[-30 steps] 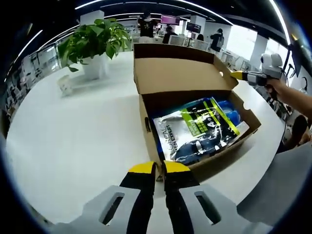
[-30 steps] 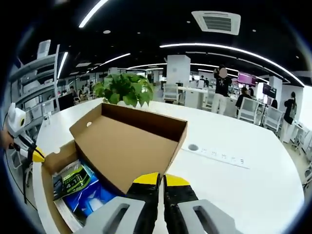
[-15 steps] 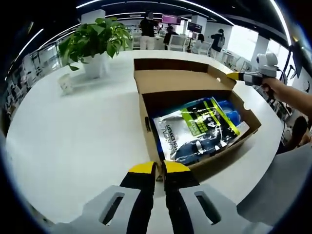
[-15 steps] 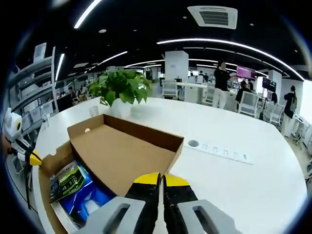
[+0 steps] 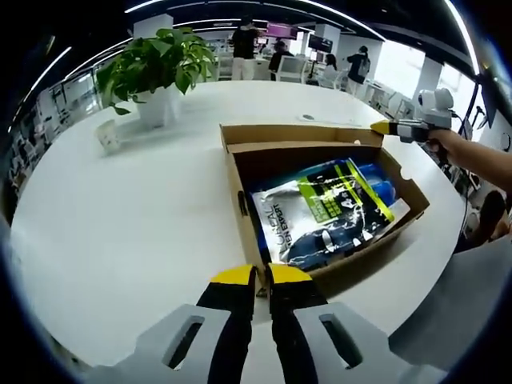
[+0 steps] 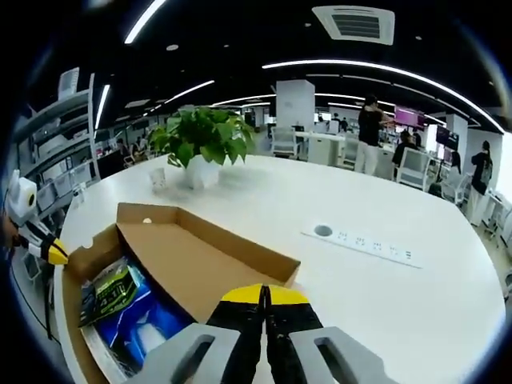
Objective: Operate the shoe box by opening the lid, removing the specified soft item, and placing it in the target area until the item is outside and the box remains undamaged.
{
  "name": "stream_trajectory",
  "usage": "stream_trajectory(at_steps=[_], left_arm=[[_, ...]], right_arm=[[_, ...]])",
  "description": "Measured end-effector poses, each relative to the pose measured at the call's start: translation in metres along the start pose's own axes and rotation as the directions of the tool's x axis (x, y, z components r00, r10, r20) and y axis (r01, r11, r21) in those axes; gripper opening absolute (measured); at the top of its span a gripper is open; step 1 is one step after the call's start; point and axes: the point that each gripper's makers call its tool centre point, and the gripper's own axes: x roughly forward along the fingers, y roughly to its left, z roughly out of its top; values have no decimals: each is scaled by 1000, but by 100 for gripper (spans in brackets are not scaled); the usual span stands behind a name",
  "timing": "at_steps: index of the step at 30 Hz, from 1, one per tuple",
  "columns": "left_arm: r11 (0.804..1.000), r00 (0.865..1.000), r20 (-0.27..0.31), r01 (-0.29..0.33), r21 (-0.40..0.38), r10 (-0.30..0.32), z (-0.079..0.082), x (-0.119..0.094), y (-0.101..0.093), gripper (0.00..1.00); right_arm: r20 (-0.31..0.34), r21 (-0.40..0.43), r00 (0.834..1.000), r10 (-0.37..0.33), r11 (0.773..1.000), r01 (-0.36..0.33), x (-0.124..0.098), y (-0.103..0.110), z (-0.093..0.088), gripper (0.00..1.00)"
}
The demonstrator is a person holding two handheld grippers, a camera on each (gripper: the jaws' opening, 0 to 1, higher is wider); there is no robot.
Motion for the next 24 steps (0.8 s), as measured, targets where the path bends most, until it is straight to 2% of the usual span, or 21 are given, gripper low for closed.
stream_trajectory(at_steps=[10, 14, 19, 24], left_arm=[[1000, 1000, -5, -7, 21, 7, 0, -1, -1, 5], [999, 1000, -10, -16, 46, 17, -1, -7, -3, 5], [999, 1000, 7, -6, 50, 5, 1, -19, -11, 12], [997, 1000, 29, 5, 77, -7, 8, -32, -22, 18]], right_arm=[[-13, 25, 1000, 3, 1000, -3, -10, 0, -3, 0], [-25, 32, 1000, 11, 999, -10, -22, 3, -6, 0], [-44, 25, 998, 34, 999, -33, -36, 10, -15, 4], [-48, 7, 997, 62, 998, -62, -52, 17, -21, 13]])
